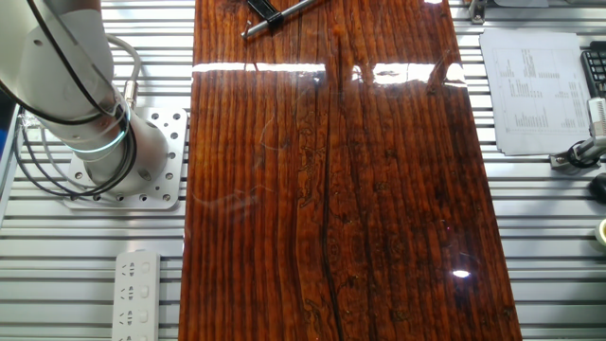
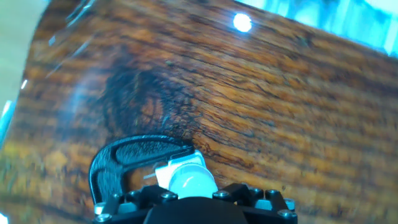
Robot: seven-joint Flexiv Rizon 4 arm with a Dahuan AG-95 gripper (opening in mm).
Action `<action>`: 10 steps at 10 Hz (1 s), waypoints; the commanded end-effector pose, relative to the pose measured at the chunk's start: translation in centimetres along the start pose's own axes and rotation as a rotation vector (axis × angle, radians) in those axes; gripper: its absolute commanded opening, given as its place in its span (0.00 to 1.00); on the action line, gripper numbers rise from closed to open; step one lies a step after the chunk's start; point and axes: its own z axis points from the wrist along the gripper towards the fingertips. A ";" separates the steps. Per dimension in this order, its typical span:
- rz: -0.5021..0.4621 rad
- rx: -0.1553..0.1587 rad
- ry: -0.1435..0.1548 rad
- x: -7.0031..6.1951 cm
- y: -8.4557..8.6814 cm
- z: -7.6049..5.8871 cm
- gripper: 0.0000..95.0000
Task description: Install the light bulb by rotating it
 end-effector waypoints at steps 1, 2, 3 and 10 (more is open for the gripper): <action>-0.677 -0.065 -0.072 0.1 0.0 -0.7 0.80; -0.794 -0.054 -0.065 0.1 0.0 -0.7 0.80; -0.865 -0.051 -0.064 0.1 0.0 -0.7 0.60; -1.247 -0.042 -0.063 -0.3 1.0 -0.3 0.60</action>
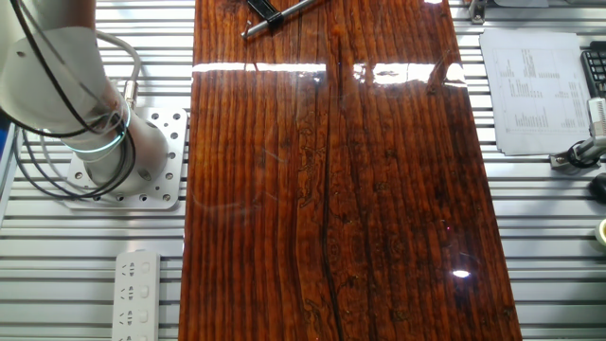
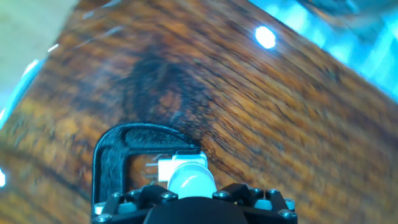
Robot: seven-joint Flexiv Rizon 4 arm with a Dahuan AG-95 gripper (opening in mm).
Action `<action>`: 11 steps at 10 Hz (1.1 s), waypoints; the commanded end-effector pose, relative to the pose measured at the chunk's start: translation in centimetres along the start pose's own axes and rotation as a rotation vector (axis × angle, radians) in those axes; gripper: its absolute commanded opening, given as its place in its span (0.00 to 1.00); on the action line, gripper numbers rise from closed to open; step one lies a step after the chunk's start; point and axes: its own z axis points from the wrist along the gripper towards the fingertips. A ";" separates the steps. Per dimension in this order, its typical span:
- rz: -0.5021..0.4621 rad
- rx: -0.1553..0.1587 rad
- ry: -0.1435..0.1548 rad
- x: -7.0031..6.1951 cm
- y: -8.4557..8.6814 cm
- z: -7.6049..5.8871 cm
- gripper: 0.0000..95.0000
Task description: Install the light bulb by rotating it
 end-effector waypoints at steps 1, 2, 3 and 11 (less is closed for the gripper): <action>-0.347 -0.009 0.008 -0.9 0.2 0.4 0.60; -0.375 -0.010 0.014 -1.1 0.3 0.5 0.60; -0.404 -0.009 0.013 -1.4 0.4 0.7 0.60; -0.489 -0.002 0.035 -0.9 0.3 1.0 0.60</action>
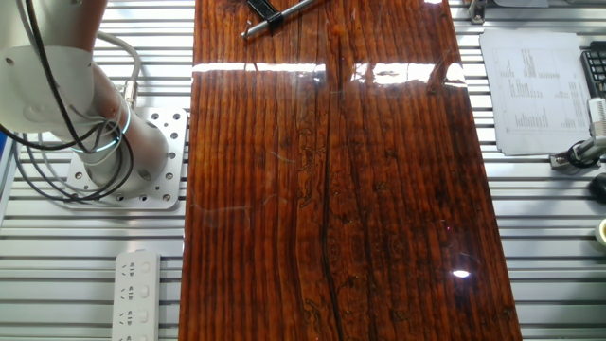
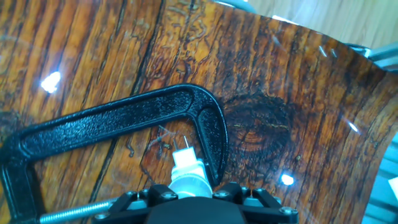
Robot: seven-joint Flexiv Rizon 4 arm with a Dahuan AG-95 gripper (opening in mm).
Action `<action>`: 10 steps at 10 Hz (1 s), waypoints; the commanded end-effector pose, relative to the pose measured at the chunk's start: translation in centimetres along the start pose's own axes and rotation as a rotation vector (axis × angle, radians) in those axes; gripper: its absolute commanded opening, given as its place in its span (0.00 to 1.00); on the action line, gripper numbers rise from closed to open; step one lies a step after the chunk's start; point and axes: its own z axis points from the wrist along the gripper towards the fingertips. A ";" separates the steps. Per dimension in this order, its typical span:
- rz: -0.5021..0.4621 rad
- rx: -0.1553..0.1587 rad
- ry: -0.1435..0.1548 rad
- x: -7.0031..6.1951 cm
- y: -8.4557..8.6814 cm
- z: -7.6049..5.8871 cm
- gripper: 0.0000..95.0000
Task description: Install the light bulb by rotating it
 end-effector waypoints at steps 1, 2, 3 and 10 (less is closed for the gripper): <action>-0.023 0.000 -0.003 0.6 0.2 -0.1 0.60; -0.026 0.002 -0.007 0.7 0.2 -0.1 0.60; -0.024 0.003 -0.006 0.8 0.2 0.0 0.60; -0.017 0.015 -0.001 0.9 0.3 0.5 0.60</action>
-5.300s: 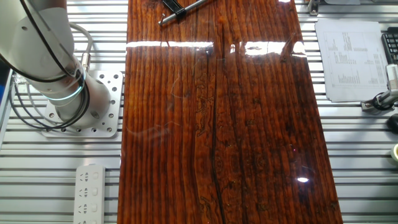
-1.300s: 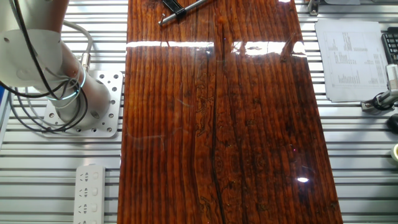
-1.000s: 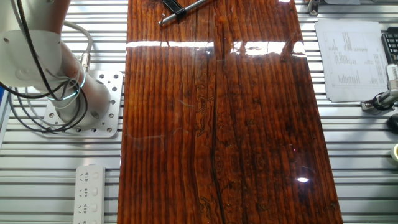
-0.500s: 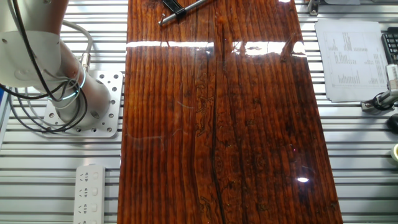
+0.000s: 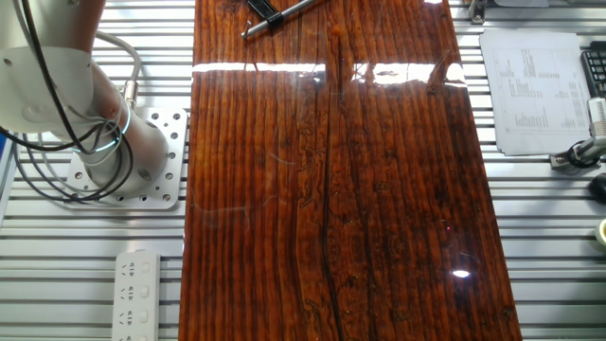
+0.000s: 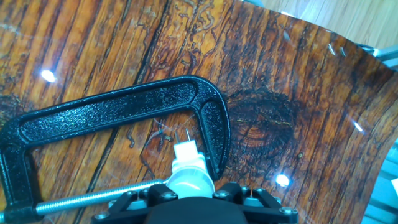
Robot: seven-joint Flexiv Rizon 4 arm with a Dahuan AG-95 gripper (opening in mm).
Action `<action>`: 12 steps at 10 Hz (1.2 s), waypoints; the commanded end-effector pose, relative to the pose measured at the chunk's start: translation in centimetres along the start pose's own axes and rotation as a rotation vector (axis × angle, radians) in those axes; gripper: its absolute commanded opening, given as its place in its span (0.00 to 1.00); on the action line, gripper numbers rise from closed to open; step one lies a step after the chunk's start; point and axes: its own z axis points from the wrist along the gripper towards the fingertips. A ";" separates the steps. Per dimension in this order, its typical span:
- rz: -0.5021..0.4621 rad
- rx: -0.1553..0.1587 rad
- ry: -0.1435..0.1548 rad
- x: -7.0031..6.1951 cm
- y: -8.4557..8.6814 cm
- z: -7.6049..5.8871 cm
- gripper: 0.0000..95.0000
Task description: Install the light bulb by rotating it
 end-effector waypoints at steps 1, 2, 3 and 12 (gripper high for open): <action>-0.006 0.003 -0.003 0.3 0.1 0.0 0.60; -0.007 0.004 -0.003 0.4 0.2 -0.1 0.60; -0.006 0.004 -0.003 0.5 0.2 -0.1 0.60; 0.012 0.015 0.004 0.5 0.2 0.2 0.40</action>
